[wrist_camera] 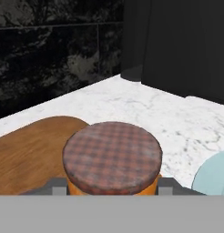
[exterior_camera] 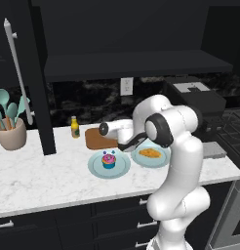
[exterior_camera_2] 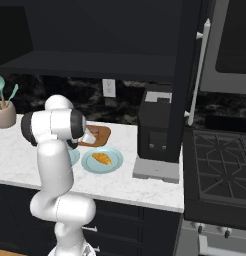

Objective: From the different types of pastries on the counter, select a croissant and place it on the cutting board. Then retrieve a jar of jam from the cabinet and place it alongside the croissant on the cutting board.

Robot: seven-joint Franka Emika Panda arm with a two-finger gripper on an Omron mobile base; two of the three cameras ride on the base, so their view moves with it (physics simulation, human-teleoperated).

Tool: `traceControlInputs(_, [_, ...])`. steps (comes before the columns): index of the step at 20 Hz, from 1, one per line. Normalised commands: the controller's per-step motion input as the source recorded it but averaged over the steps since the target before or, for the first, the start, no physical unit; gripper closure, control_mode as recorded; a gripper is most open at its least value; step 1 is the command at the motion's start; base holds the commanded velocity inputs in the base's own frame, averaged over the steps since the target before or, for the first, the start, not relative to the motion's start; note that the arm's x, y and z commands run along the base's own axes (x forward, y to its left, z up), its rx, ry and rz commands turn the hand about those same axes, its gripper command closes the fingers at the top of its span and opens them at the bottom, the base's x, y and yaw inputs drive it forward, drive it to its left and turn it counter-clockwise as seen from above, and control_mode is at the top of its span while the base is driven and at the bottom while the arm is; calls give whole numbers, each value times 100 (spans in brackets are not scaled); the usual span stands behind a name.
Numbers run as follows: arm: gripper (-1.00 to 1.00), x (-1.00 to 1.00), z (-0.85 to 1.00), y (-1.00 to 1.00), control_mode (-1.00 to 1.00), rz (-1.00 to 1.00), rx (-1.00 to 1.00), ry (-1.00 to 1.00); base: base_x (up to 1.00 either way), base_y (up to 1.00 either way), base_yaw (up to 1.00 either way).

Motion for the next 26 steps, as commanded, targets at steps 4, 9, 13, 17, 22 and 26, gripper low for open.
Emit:
traceControlInputs(4, [100, 19, -4, 0, -100, -1, 0, -1, 0, 0, 0])
traceControlInputs(9, [100, 0, 0, 0, -100, 0, 0, 0, 0, 0, 0])
traceControlInputs(13, [100, 0, -12, 0, -100, 0, 0, 0, 0, 0, 0])
traceControlInputs(17, [100, 0, -24, 0, -100, 0, 0, 0, 0, 0, 0])
traceControlInputs(22, [100, 1, -32, 0, -100, 0, 0, 0, 0, 0, 0])
traceControlInputs(26, [-100, 2, -16, 0, -100, 0, 0, -2, 0, 0, 0])
